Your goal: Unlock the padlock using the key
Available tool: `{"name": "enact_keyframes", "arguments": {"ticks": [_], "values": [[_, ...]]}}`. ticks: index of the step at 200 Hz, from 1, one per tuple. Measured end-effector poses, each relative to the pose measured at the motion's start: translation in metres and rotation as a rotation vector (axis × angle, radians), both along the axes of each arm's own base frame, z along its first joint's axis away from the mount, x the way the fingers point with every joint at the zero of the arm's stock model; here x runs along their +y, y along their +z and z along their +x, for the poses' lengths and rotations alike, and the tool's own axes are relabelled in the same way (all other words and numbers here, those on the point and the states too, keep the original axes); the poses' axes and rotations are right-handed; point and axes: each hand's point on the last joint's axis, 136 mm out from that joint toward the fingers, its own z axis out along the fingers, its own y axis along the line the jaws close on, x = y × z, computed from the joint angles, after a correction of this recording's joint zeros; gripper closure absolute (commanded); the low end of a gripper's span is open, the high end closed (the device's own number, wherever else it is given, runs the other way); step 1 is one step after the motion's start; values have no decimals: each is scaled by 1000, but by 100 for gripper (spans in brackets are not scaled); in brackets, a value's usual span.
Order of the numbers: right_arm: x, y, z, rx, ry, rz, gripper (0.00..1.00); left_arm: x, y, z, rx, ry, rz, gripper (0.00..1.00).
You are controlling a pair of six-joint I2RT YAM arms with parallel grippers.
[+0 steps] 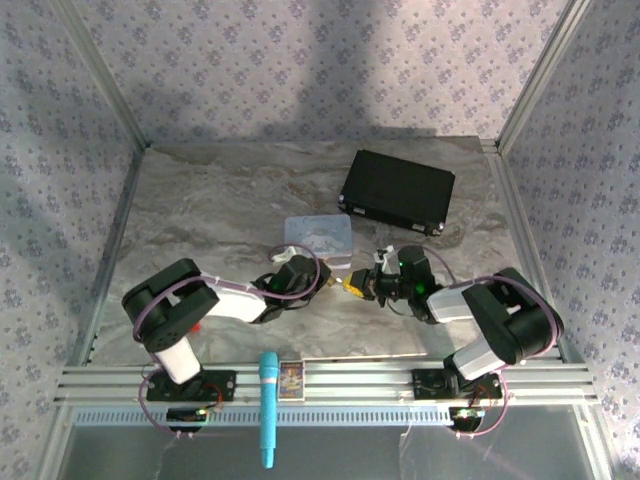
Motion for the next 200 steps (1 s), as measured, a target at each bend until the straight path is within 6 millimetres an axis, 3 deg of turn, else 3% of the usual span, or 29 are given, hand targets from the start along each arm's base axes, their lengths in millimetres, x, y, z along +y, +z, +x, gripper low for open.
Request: {"name": "enact_keyframes", "arguments": {"ticks": [42, 90, 150, 200], "values": [[6, 12, -7, -8, 77, 42, 100, 0, 4, 7, -8, 28, -37, 100], [11, 27, 4, -44, 115, 73, 100, 0, 7, 12, -4, 48, -71, 100], [9, 6, 6, 0, 125, 28, 100, 5, 4, 10, 17, 53, -34, 100], [16, 5, 12, 10, 124, 61, 100, 18, 2, 16, 30, 97, -10, 100]]}}
